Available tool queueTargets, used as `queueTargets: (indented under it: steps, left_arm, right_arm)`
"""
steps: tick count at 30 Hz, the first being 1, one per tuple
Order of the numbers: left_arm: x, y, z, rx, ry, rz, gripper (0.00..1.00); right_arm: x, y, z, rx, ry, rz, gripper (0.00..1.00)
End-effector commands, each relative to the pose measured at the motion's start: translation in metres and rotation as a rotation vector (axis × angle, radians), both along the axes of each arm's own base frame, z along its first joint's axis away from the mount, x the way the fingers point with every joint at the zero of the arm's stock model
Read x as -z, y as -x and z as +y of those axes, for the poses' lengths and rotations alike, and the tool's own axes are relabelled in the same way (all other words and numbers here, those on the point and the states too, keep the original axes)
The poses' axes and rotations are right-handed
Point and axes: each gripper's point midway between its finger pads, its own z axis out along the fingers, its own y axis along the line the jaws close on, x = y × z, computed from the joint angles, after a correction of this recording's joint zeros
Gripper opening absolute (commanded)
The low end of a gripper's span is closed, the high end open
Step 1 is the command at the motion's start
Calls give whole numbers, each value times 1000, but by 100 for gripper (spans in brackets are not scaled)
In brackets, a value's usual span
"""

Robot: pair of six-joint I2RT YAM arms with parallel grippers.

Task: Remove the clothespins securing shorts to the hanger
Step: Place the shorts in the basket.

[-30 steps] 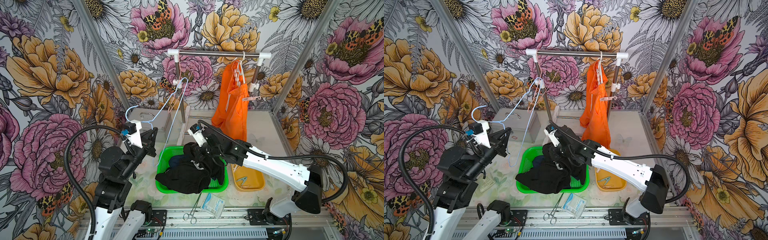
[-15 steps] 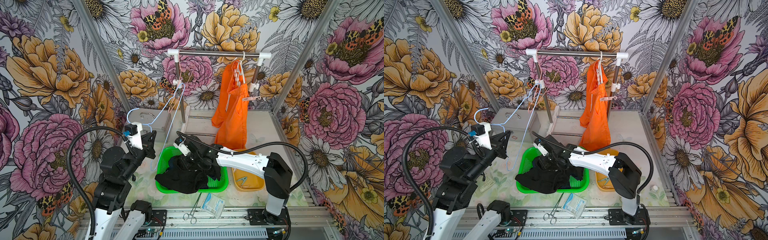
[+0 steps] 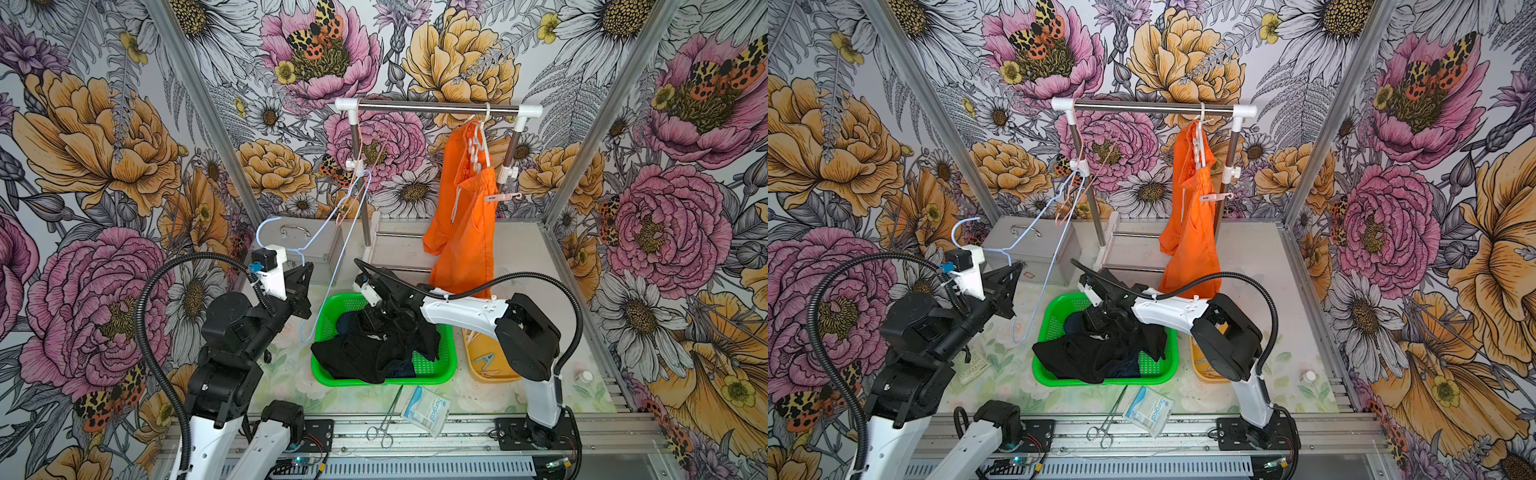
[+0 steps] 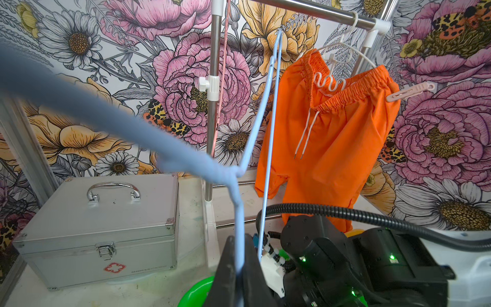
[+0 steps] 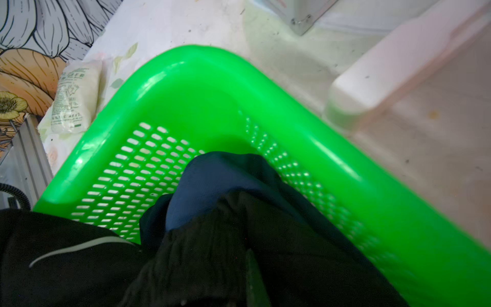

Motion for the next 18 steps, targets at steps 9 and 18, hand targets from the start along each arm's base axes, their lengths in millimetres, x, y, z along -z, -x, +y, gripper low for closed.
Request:
queueTargets:
  steps: [9,18]
  left_arm:
    - [-2,6,6,-9,-81,53,0]
    - [-5,9,8,-12,-97,72,0]
  right_arm:
    - [-107,4,-27,44,-131,-165,32]
    - [-136,42,-46,24,-174,-184,34]
